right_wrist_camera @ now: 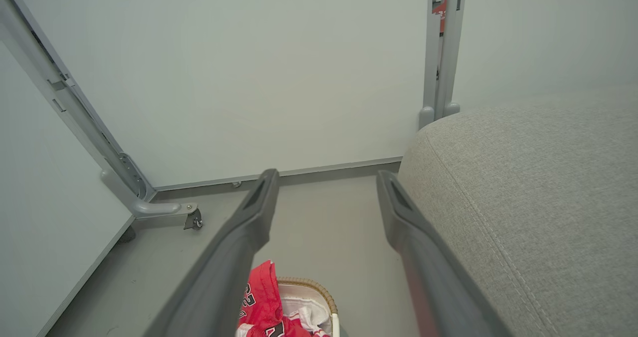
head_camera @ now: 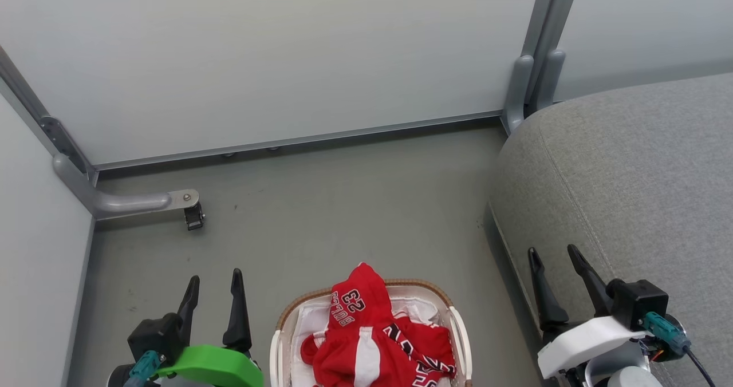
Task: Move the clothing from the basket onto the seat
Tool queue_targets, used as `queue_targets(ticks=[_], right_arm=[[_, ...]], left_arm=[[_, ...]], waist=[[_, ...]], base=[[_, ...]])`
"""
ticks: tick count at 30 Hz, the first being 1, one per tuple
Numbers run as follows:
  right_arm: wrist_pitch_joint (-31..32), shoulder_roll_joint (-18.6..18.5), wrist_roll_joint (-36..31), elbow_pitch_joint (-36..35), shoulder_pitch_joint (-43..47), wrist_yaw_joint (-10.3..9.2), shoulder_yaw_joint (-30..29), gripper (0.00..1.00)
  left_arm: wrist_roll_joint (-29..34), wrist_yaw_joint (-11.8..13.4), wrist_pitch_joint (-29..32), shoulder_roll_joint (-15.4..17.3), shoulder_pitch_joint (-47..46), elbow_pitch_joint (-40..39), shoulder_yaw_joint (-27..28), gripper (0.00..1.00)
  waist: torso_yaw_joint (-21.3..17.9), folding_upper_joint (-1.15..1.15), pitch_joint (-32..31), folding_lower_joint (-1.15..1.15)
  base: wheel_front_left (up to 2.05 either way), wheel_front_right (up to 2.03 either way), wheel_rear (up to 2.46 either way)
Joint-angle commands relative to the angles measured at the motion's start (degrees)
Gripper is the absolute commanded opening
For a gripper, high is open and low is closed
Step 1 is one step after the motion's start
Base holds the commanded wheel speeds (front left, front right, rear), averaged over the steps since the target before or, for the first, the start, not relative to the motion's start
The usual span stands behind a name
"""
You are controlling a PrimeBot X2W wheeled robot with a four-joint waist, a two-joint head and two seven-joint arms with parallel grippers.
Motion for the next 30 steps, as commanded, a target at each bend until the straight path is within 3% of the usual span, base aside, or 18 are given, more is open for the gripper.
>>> queue_targets(ticks=[1, 19, 30], right_arm=[[-0.6, -0.3, -1.3, 0.0, 0.4, 0.19, 0.2, 1.00], [-2.3, -0.4, -8.3, 0.4, 0.4, 0.14, 0.9, 1.00], [-2.3, -0.4, -8.0, 0.5, 0.1, 0.14, 0.8, 1.00]], left_arm=[[1.5, 0.3, -0.5, 0.4, 0.4, 0.0, -0.1, 1.00], [7.1, 0.8, -2.3, 0.5, 0.4, 1.3, -0.8, 1.00], [6.9, 0.4, -2.2, 0.5, 0.0, 1.8, -0.7, 1.00]], waist=[[0.0, 0.00, 0.0, 0.00], [0.2, 0.00, 0.1, 0.00], [0.2, 0.00, 0.1, 0.00]], base=[[0.00, 0.00, 0.00], [0.00, 0.00, 0.00], [0.00, 0.00, 0.00]])
